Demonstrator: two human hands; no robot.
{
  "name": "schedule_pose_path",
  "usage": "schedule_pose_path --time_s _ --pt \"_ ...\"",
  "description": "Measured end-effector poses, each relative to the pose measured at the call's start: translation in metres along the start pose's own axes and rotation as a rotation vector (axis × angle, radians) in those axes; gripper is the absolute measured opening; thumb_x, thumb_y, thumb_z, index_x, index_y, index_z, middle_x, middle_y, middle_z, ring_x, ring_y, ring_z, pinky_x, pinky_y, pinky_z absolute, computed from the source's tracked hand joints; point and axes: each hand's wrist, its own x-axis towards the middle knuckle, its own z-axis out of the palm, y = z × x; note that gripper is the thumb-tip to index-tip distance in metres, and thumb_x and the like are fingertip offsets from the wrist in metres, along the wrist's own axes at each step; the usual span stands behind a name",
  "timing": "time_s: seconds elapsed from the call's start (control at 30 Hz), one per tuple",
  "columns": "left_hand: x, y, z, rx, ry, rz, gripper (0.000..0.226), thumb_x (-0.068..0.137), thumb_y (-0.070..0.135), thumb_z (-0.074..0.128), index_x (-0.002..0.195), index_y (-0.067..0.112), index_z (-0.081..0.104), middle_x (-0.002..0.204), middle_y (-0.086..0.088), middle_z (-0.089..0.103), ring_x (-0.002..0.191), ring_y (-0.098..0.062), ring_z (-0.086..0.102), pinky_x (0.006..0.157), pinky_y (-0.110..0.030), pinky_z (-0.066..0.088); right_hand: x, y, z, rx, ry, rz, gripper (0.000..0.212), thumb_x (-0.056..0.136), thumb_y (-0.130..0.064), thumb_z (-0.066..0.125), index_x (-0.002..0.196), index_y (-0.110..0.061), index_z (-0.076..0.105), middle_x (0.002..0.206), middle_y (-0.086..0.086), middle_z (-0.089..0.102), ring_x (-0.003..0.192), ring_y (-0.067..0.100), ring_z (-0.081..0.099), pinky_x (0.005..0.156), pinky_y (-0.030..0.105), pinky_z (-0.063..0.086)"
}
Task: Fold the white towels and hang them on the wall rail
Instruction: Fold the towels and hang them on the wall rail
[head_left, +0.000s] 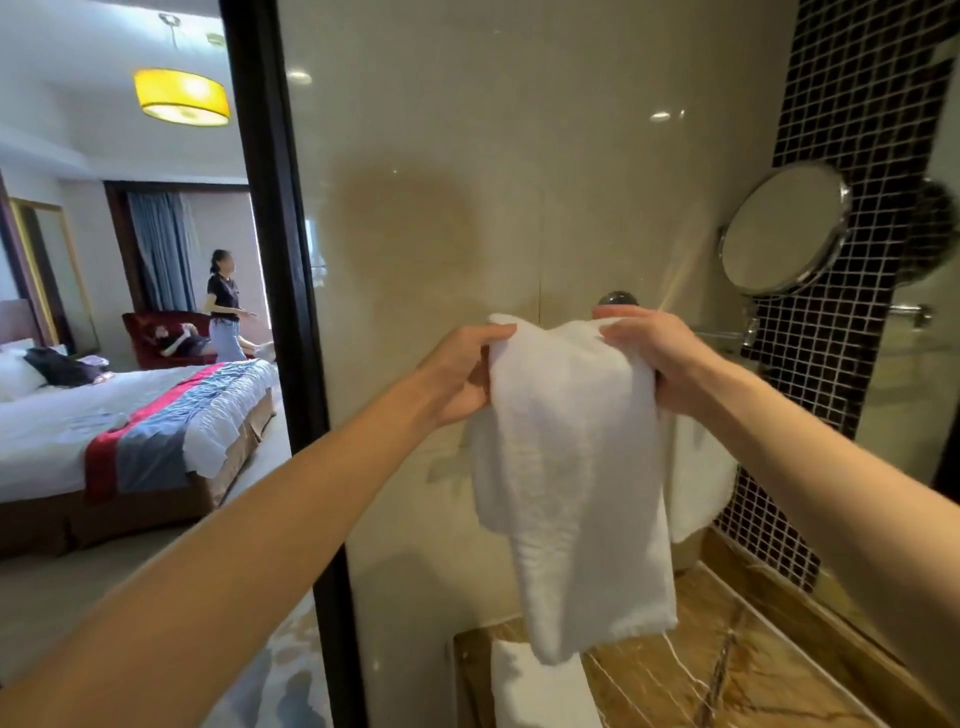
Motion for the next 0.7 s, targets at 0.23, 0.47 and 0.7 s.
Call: schedule_pose_path --time_s 0.23,0.47,0.7 --pt "0.035 0.072 0.005 0.163 -0.143 0.123 0.019 0.096 0.010 0.039 0.089 0.012 0.056 0.073 -0.001 0.062 0.069 -0.017 0.061 0.068 -0.033 0.053 0.034 -0.084 -0.001 -0.150 0.092 -0.227 0.039 0.085 0.000 0.056 0.120 -0.016 0.062 0.104 0.007 0.068 0.080 0.016 0.068 0.063 0.023 0.057" --pt "0.078 0.091 0.006 0.096 -0.098 0.131 0.019 0.088 0.012 0.039 0.072 0.013 0.048 0.048 0.003 0.053 0.046 -0.014 0.055 0.050 -0.022 0.047 0.071 -0.105 0.011 -0.283 0.232 -0.295 0.043 0.084 0.000 0.059 0.123 -0.017 0.063 0.103 0.005 0.067 0.083 0.016 0.066 0.070 0.023 0.058" --pt "0.116 0.091 0.002 0.063 0.008 0.182 0.016 0.082 0.015 0.043 0.092 0.015 0.055 0.094 -0.006 0.055 0.083 -0.022 0.055 0.062 -0.026 0.047 0.107 -0.095 0.018 -0.263 0.286 -0.350 0.045 0.082 0.003 0.059 0.121 -0.018 0.064 0.095 0.000 0.067 0.077 0.011 0.064 0.064 0.018 0.055"
